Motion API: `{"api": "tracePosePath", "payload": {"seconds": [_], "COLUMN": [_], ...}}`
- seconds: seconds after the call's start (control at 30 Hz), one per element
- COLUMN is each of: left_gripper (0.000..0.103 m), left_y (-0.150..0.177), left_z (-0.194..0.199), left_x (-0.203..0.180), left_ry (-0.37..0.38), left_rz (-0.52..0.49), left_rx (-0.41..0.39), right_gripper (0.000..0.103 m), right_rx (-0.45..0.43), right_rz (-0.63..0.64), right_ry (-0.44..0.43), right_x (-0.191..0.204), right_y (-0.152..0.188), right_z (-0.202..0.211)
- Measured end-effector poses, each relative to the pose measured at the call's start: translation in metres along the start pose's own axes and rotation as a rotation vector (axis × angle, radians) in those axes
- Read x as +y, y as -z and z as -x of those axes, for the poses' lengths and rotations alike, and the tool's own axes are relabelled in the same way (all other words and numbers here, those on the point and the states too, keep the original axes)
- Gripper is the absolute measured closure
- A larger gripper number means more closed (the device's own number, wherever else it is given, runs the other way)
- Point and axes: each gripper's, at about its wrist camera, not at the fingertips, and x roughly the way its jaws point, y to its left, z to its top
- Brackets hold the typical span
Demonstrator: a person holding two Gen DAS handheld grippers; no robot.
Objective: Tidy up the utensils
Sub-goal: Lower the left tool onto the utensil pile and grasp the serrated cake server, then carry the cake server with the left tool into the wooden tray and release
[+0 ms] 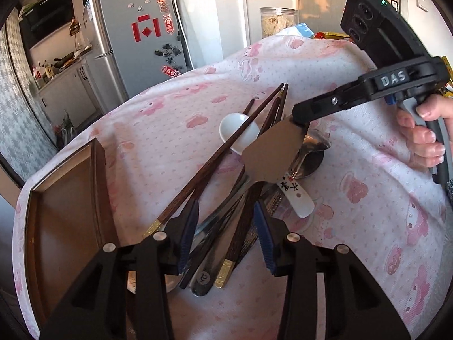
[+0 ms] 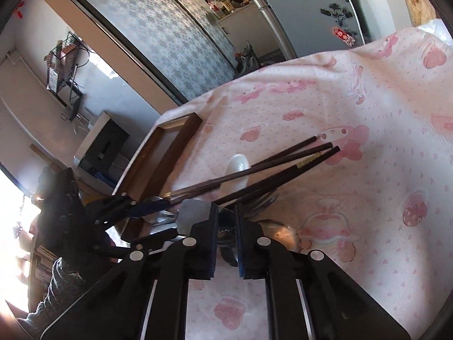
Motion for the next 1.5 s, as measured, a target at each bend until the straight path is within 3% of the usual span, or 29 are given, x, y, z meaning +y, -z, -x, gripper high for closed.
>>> {"api": "tracePosePath", "payload": {"seconds": [0.13,0.17,0.2,0.53,0.77,1.0,1.3,1.37,1.43,1.5], "left_gripper": [0.061,0.067,0.083,0.090,0.091,0.091,0.090,0.084,0.064,0.058], "left_y": [-0.006,-0.008,-0.010,-0.020,0.000,0.042,0.067,0.068,0.072,0.074], "left_z": [0.002,0.002,0.003,0.040,0.071,0.069,0.060,0.059,0.063,0.069], "left_x": [-0.003,-0.004,-0.004,-0.002,0.045,0.111,0.140,0.139,0.140,0.140], "left_ry": [0.004,0.005,0.001,-0.020,-0.139,-0.211,-0.239,-0.229,-0.235,-0.244], "left_rz": [-0.010,-0.010,-0.008,-0.023,0.037,0.174,0.223,0.228,0.227,0.228], "left_rx": [-0.024,-0.025,-0.025,-0.059,-0.009,0.067,0.131,0.140,0.139,0.131], "right_gripper": [0.096,0.096,0.096,0.096,0.096,0.096,0.095,0.094,0.093,0.092], "right_rx": [-0.017,-0.021,-0.026,-0.068,0.003,0.114,0.186,0.207,0.215,0.208], "right_rz": [0.053,0.062,0.073,0.124,0.185,0.175,0.135,0.113,0.095,0.089], "right_ry": [-0.006,0.000,0.010,-0.008,-0.075,-0.139,-0.124,-0.108,-0.079,-0.076], "right_x": [0.020,0.024,0.028,0.068,0.119,0.140,0.140,0.138,0.136,0.137], "right_y": [-0.001,-0.002,-0.002,-0.023,-0.054,-0.072,-0.081,-0.079,-0.074,-0.070], "right_z": [0.008,0.009,0.010,0.025,-0.038,-0.128,-0.196,-0.212,-0.222,-0.227]}}
